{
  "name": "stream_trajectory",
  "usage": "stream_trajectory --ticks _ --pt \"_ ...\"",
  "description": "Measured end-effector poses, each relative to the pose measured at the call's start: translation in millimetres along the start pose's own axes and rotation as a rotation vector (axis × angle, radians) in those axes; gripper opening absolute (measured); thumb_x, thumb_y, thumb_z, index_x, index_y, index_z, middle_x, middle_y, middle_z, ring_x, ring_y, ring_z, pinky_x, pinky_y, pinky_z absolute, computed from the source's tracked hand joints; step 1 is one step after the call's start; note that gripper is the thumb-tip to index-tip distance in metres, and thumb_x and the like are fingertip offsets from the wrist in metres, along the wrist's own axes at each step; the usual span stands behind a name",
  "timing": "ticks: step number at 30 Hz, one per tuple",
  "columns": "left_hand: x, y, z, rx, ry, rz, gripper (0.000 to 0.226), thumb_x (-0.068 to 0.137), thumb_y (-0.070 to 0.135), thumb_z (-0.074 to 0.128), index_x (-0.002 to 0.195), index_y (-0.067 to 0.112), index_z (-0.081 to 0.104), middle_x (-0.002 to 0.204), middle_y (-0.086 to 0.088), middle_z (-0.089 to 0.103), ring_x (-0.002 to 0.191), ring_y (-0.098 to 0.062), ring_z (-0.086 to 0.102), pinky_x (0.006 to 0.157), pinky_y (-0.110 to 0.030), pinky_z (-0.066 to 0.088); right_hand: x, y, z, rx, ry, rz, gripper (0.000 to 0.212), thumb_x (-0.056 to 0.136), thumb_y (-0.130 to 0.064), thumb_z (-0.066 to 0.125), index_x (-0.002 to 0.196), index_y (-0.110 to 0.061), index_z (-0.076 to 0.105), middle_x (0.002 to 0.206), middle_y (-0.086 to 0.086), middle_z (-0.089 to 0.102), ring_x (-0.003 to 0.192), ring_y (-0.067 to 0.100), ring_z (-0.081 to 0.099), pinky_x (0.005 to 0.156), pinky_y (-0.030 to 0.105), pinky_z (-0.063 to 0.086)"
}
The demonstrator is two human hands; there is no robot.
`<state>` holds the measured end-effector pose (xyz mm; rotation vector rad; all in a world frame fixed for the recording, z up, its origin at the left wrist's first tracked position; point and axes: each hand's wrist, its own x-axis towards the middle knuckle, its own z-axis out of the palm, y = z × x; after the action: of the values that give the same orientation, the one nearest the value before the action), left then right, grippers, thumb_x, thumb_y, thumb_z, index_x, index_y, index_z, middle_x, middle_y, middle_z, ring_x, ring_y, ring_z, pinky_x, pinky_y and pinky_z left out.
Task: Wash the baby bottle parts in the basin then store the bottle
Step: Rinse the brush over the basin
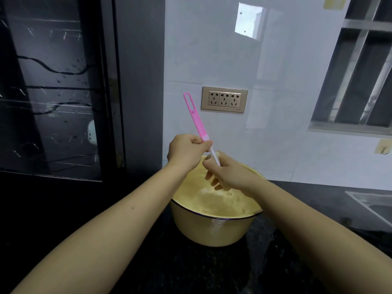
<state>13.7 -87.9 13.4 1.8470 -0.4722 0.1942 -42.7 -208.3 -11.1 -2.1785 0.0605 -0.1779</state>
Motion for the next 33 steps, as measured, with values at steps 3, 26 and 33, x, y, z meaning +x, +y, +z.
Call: stream_trajectory --ticks 3,26,33 --pt "1 1 -1 0.005 -0.003 -0.004 0.019 0.084 0.033 0.065 0.077 0.018 0.075 0.075 0.009 0.069 0.086 -0.016 0.063 0.081 -0.038 0.051 0 4 1 0.056 0.068 -0.096 0.018 0.097 -0.038 0.047 0.114 -0.032 0.045 0.087 0.001 0.061 0.063 0.011 0.058 0.056 0.025 0.051" --pt "-7 5 5 0.094 0.043 0.028 0.027 0.077 0.036 0.071 0.069 0.011 0.067 0.078 0.003 0.070 0.084 -0.020 0.065 0.083 -0.041 0.053 7 0 18 -0.037 0.277 0.101 0.036 0.089 -0.021 0.039 0.057 -0.017 0.024 0.051 -0.003 0.025 0.048 0.015 0.021 0.048 0.027 0.018" --pt "-7 7 0 0.087 0.023 0.045 0.023 0.080 0.032 0.069 0.068 0.014 0.062 0.066 0.005 0.061 0.074 -0.020 0.061 0.078 -0.039 0.054 8 5 13 0.051 0.161 0.010 0.038 0.093 -0.031 0.047 0.061 -0.019 0.029 0.049 -0.007 0.027 0.047 0.012 0.025 0.048 0.028 0.022"
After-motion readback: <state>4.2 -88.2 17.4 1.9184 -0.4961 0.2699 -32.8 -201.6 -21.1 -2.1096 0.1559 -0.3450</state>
